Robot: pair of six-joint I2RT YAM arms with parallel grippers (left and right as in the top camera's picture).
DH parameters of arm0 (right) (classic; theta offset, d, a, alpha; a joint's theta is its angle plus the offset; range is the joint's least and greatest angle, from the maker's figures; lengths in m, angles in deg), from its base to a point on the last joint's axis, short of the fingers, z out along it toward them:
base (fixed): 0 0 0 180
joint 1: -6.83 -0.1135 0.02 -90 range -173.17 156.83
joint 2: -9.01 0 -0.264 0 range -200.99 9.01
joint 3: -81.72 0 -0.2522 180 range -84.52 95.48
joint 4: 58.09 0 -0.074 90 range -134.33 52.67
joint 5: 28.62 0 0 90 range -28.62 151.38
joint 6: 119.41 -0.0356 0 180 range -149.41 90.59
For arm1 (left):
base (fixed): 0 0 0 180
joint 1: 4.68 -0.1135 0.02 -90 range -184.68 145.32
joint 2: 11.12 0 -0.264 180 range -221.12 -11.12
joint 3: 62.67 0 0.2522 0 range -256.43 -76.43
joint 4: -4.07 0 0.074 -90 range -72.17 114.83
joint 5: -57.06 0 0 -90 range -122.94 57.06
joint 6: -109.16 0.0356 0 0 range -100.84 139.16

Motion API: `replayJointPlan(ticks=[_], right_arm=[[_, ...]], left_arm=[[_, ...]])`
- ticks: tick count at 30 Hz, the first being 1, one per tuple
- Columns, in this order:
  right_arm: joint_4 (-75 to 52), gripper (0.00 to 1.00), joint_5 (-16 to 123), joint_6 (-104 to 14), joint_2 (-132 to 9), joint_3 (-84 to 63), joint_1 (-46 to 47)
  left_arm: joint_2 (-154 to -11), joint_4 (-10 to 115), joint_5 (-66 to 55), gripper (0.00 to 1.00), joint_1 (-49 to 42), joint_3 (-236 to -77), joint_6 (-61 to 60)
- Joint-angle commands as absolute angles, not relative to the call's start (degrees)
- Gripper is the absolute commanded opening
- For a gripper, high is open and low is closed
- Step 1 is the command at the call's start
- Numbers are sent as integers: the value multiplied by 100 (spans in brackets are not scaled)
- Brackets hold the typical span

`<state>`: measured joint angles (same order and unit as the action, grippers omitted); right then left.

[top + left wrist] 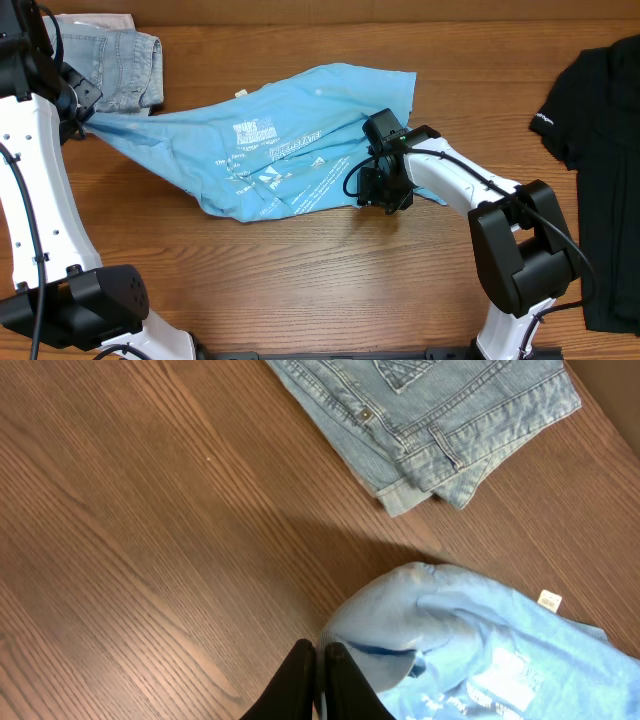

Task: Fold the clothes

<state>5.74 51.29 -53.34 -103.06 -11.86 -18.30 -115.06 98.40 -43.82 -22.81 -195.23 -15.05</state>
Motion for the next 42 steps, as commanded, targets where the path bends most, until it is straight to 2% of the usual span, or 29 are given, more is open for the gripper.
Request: replayJointPlan(ticks=[1, 4, 9, 12, 15, 21, 24, 28, 30, 34, 38, 42], right_arm=[[578, 53, 5223, -5288, -10345, -1120, -1823], [659, 51, 5385, -4796, -10345, -1057, -1823], [799, 56, 5385, -3801, -10345, -1059, -1825], [748, 56, 5488, -3679, -10345, -1059, -1823], [641, 50, 5433, -3686, -10345, -1059, -1825], [539, 47, 5236, -3681, -10347, -1068, -1939], [482, 43, 5245, -3681, -10347, -1070, -2011], [480, 15, 5416, -3697, -10347, -1068, -2055], [480, 6, 5540, -3880, -10347, -1066, -2055], [825, 4, 5674, -4407, -10264, -795, -1871], [1411, 4, 5977, -4958, -9960, -263, -1530], [2228, 4, 5984, -4964, -9508, 670, -923]], left_arm=[[-11537, 9816, -4360, 9, -2303, -19541, -1558], [-11537, 9816, -4360, 10, -2303, -19541, -1558], [-11537, 9816, -4340, 11, -2301, -19541, -1558], [-11537, 9816, -4334, 11, -2299, -19541, -1560], [-11537, 9819, -4334, 11, -2299, -19541, -1560], [-11537, 9819, -4294, 12, -2299, -19541, -1558], [-11537, 9816, -4231, 14, -2299, -19541, -1558], [-11537, 9819, -4231, 15, -2299, -19541, -1558], [-11537, 9821, -4231, 16, -2299, -19541, -1556], [-11537, 9886, -4168, 24, -2299, -19541, -1556], [-11537, 9930, -4071, 29, -2264, -19541, -1518], [-11537, 9991, -3866, 40, -2220, -19541, -1309]])
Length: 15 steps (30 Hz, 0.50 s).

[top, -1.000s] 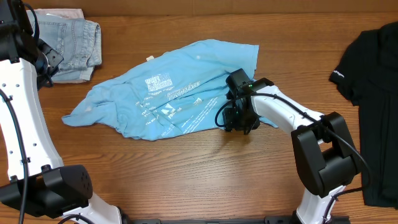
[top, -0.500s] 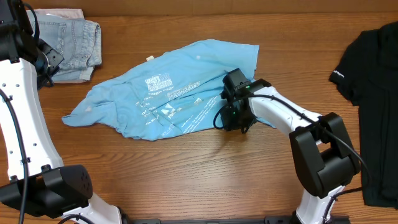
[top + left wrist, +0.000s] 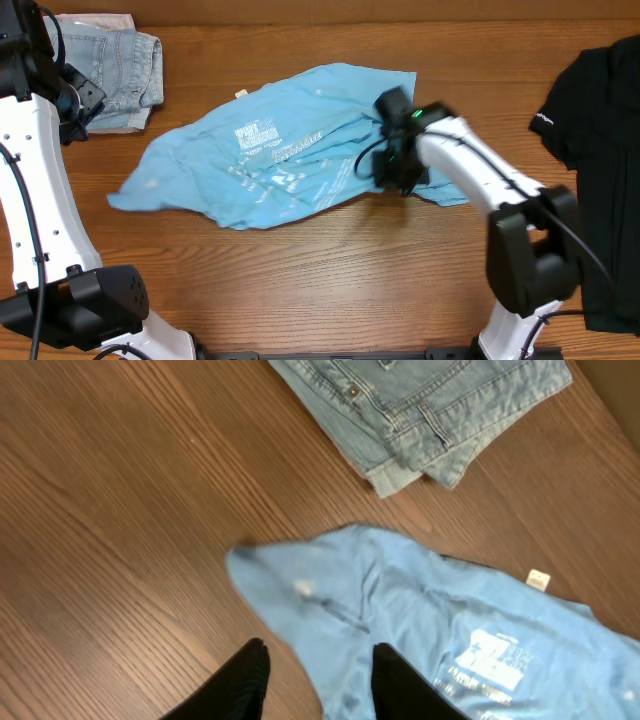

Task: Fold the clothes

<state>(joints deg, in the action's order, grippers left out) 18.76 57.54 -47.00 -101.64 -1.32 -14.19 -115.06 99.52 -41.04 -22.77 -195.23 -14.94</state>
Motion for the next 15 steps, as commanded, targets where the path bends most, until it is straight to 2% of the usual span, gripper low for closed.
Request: replayJointPlan(ticks=[1, 5, 9, 11, 12, 15], right_arm=[[2412, 4, 5984, -4964, -9434, 917, -759], [2919, 4, 5980, -4960, -9193, 1737, -193], [3102, 4, 5982, -4890, -9042, 2268, 116], [3065, 8, 5984, -4870, -9036, 2305, 131], [3054, 9, 5984, -4870, -9038, 2303, 131], [3043, 10, 5986, -4872, -9086, 2300, 131]], left_arm=[[-11537, 10004, -3763, 42, -2198, -19541, -1228], [-11574, 10017, -3263, 47, -2104, -19521, -810], [-11583, 9928, -2520, 72, -1759, -19038, -161], [-11585, 9845, -2369, 86, -1529, -18671, -4], [-11585, 9766, -2340, 89, -1387, -18409, -6], [-11585, 9432, -2229, 89, -974, -17615, 49]])
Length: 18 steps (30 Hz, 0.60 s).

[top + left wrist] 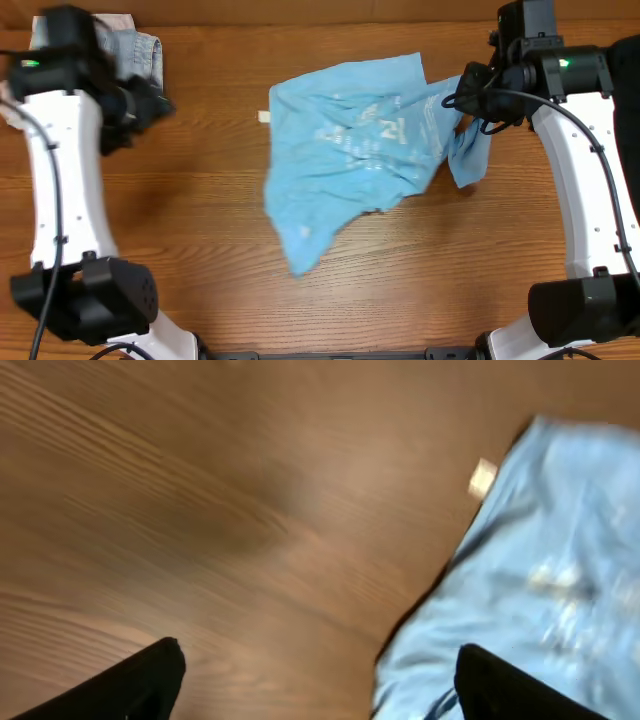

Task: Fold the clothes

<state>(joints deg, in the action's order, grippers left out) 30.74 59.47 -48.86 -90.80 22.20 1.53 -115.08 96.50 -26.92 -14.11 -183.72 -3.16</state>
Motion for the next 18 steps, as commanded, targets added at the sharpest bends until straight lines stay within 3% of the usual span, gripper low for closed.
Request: replayJointPlan(ticks=[1, 9, 18], right_arm=[[3028, 11, 5986, -4872, -9101, 2300, 131], [2908, 19, 6071, -4879, -9246, 2300, 172], [2912, 20, 6069, -4923, -9335, 2270, 275]], left_arm=[[-11585, 9316, -2150, 89, -845, -17381, 116], [-11585, 8656, -1488, 89, 436, -16142, 226], [-11585, 8710, -1798, 84, 2025, -15779, -1121]])
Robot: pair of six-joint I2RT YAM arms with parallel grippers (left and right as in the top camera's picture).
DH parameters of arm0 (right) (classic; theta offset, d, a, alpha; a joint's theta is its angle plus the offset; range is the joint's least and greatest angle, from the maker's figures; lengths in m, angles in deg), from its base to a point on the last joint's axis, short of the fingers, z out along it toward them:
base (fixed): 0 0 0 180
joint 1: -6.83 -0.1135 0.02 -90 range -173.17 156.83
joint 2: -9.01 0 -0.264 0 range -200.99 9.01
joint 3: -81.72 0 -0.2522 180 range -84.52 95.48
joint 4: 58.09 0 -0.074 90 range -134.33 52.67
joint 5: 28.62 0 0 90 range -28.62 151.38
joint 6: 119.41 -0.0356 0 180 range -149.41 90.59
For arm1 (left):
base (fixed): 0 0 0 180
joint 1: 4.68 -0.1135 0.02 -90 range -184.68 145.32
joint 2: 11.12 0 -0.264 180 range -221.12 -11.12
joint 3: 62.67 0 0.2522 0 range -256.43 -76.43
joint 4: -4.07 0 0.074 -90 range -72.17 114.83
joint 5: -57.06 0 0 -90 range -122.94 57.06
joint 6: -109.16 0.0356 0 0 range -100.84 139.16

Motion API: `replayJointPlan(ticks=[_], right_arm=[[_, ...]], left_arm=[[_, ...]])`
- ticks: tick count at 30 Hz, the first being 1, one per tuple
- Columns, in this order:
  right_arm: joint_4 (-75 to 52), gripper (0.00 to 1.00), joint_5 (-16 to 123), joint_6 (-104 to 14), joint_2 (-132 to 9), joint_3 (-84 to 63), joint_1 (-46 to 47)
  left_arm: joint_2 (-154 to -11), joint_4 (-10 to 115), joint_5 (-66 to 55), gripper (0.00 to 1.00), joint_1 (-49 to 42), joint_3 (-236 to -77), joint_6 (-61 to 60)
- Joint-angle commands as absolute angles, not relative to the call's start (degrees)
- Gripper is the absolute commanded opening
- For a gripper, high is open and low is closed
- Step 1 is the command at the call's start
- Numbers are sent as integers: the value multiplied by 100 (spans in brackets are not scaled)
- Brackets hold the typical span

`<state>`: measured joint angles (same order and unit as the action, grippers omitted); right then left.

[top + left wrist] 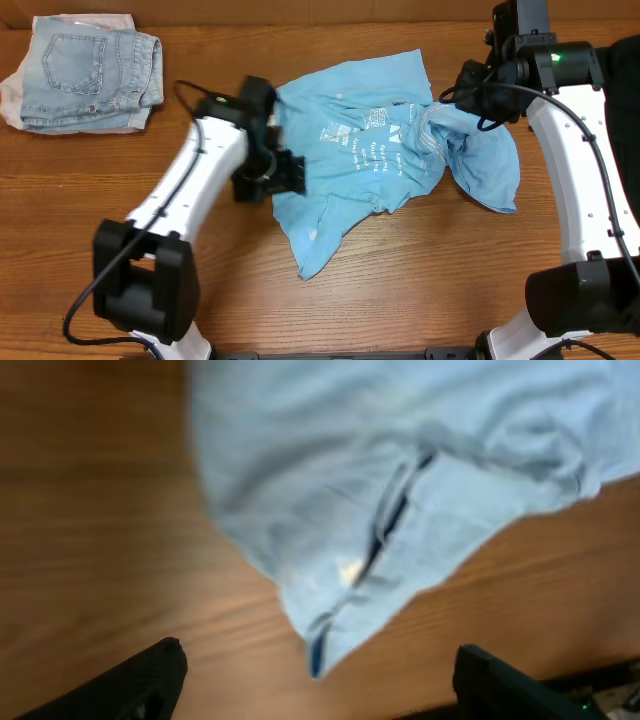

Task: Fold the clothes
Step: 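Reach the left gripper to the T-shirt's lower left edge and grasp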

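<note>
The light blue T-shirt (360,150) lies crumpled mid-table, print side up, one corner trailing toward the front. My right gripper (468,92) is at the far right, shut on the shirt's bunched upper right part; cloth drapes down from it to the table. At the shirt's left edge is my left gripper (268,180). In the left wrist view, blurred, the left gripper (320,685) is wide open, its fingers (150,678) far apart with nothing held, and the shirt's (400,470) hem corner points down between them over bare wood.
Folded jeans (90,65) rest on a pale cloth at the far left corner. A black garment (605,170) lies along the right edge. The wooden table (150,320) shows bare in front of the shirt.
My left gripper was open over bare wood near the jeans; now it is at the shirt's left edge, still open. The shirt's right part lies lower and more spread. The right gripper barely moved.
First my left gripper was shut on the shirt's left end by the jeans, the right one at its right side. Then the left was open and that end lay on the table. Later the shirt was further right under the right gripper; now the left is at its edge.
</note>
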<state>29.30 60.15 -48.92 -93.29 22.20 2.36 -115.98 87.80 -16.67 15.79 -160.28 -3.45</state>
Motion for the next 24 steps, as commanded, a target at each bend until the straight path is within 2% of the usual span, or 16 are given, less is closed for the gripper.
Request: replayJointPlan(ticks=[1, 2, 6, 7, 12, 18, 24], right_arm=[[2925, 20, 6069, -4920, -9335, 2270, 275], [2947, 22, 6074, -4918, -9335, 2270, 275], [2995, 43, 6093, -4896, -9335, 2270, 275], [2995, 56, 6093, -4896, -9335, 2270, 275], [3065, 63, 6091, -4896, -9335, 2270, 273], [3236, 68, 6089, -4899, -9335, 2270, 273], [3314, 87, 5868, -4901, -9335, 2270, 273]], left_arm=[[-11585, 8630, -1879, 84, 2221, -15657, -1339], [-11585, 8547, -1921, 84, 2366, -15548, -1457], [-11585, 8129, -1938, 86, 2868, -15089, -1691], [-11585, 7998, -1940, 89, 2971, -14995, -1682], [-11585, 7972, -2198, 89, 3056, -14964, -1680], [-11585, 8029, -2463, 94, 3056, -14964, -1429], [-11585, 7906, -1934, 96, 3170, -14859, -928]])
